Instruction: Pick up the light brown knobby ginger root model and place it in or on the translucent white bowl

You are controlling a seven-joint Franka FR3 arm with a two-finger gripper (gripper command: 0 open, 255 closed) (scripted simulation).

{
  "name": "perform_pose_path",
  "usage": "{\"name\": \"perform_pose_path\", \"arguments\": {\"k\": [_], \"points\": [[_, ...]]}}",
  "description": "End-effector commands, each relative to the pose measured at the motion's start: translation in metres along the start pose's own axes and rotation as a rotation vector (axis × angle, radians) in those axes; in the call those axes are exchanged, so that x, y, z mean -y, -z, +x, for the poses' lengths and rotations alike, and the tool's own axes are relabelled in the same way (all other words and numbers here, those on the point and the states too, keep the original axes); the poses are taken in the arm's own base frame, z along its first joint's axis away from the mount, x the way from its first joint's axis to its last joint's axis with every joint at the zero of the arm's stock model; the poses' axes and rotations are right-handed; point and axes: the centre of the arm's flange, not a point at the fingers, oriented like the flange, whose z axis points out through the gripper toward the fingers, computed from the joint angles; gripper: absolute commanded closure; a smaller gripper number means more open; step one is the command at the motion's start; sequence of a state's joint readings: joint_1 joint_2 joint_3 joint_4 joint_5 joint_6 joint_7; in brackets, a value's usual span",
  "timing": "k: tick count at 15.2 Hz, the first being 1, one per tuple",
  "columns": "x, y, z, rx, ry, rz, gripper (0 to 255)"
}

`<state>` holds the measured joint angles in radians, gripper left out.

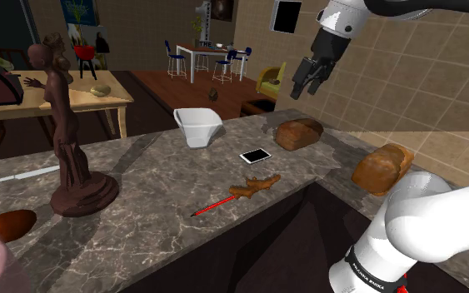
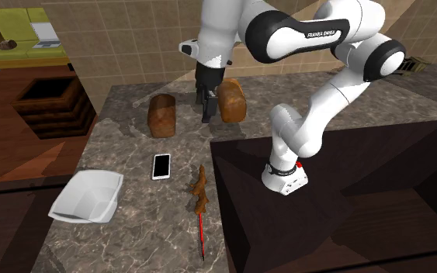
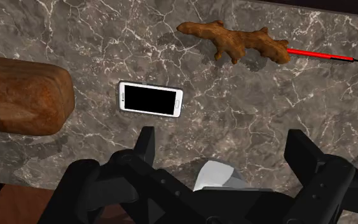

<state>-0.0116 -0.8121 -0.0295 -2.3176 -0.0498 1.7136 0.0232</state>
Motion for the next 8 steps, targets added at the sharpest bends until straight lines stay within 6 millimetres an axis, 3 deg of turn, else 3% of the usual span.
{"name": "perform_pose_path", "arguments": {"k": [1, 8], "points": [[0.0, 0.0, 0.0, 0.0, 0.0, 0.0, 0], [0.028, -0.089, 0.006, 0.023, 0.357, -0.018, 0]]}}
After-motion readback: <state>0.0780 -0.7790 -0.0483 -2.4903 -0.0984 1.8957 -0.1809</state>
